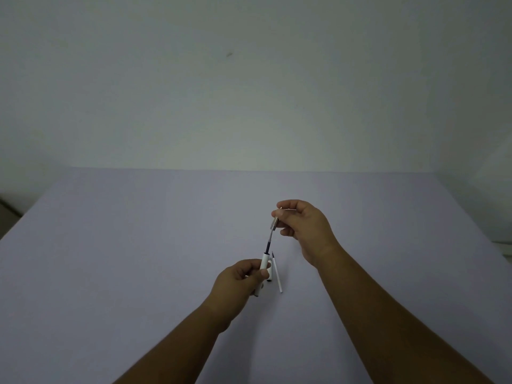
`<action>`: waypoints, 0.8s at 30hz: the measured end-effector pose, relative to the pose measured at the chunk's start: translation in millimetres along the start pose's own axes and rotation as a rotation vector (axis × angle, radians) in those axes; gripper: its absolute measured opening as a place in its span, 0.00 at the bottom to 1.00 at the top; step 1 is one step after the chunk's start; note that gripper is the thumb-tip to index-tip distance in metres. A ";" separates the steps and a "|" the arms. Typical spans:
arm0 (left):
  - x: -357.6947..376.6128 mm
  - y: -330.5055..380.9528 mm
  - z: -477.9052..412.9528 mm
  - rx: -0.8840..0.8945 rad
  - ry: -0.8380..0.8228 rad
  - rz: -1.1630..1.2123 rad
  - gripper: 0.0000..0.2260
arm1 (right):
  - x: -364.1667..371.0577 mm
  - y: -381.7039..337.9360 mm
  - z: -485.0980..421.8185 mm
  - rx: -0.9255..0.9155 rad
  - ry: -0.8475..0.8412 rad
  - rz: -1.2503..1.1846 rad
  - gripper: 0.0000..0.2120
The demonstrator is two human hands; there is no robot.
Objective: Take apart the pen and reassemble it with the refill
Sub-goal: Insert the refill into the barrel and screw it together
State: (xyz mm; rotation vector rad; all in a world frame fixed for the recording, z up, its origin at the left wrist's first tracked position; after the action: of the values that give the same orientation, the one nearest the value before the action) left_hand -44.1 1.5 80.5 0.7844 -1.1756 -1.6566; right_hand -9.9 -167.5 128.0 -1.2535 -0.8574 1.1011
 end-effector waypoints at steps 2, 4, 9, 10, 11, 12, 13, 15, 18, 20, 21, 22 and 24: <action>-0.1 1.4 0.1 -0.001 0.000 0.005 0.06 | 1.2 0.6 1.3 0.000 -0.045 0.032 0.06; -0.4 2.5 0.2 -0.005 0.006 -0.001 0.06 | 2.2 2.1 3.3 -0.004 -0.081 0.061 0.06; 0.1 6.5 -0.3 0.010 0.017 0.025 0.08 | 3.9 6.3 7.7 -0.012 -0.146 0.099 0.07; 0.4 7.8 -0.4 0.016 0.018 0.032 0.09 | 4.5 7.4 8.6 -0.013 -0.163 0.116 0.07; 0.9 8.8 -0.5 0.020 0.019 0.036 0.09 | 5.1 8.6 9.4 -0.014 -0.178 0.131 0.07; 1.5 9.4 -0.4 0.022 0.018 0.038 0.08 | 5.4 9.4 10.1 -0.016 -0.188 0.142 0.08; 2.1 9.7 -0.1 0.025 0.015 0.039 0.08 | 5.3 10.1 10.8 -0.019 -0.192 0.151 0.08; 2.7 10.0 0.8 0.027 0.011 0.043 0.07 | 5.3 10.7 11.6 -0.027 -0.188 0.177 0.07; 3.8 9.8 2.3 0.026 0.005 0.045 0.07 | 5.9 11.7 12.6 -0.028 -0.161 0.259 0.05; 4.5 9.7 3.0 0.022 0.001 0.045 0.07 | 5.6 11.7 12.7 -0.026 -0.155 0.311 0.06; 4.3 9.9 3.3 0.020 0.001 0.049 0.07 | 5.1 11.3 12.8 -0.028 -0.172 0.315 0.05; 3.8 10.6 3.7 0.018 0.001 0.055 0.07 | 4.5 10.6 12.8 -0.029 -0.197 0.311 0.04; 2.7 11.8 3.9 0.023 0.001 0.065 0.08 | 2.6 9.6 13.0 -0.032 -0.235 0.317 0.01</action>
State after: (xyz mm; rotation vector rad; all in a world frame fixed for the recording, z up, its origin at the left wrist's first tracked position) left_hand -44.8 -1.0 92.9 0.7532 -1.2089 -1.5919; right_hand -23.0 -161.5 120.3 -1.3340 -0.8716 1.5167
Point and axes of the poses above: each hand's wrist, its own z-axis away from the middle knuckle, its own x-axis out of the palm, y = z × x, the point moved 2 cm from there along -z, towards the middle knuckle, and after that the axes turned 7 degrees about z, right-handed, at the moved point
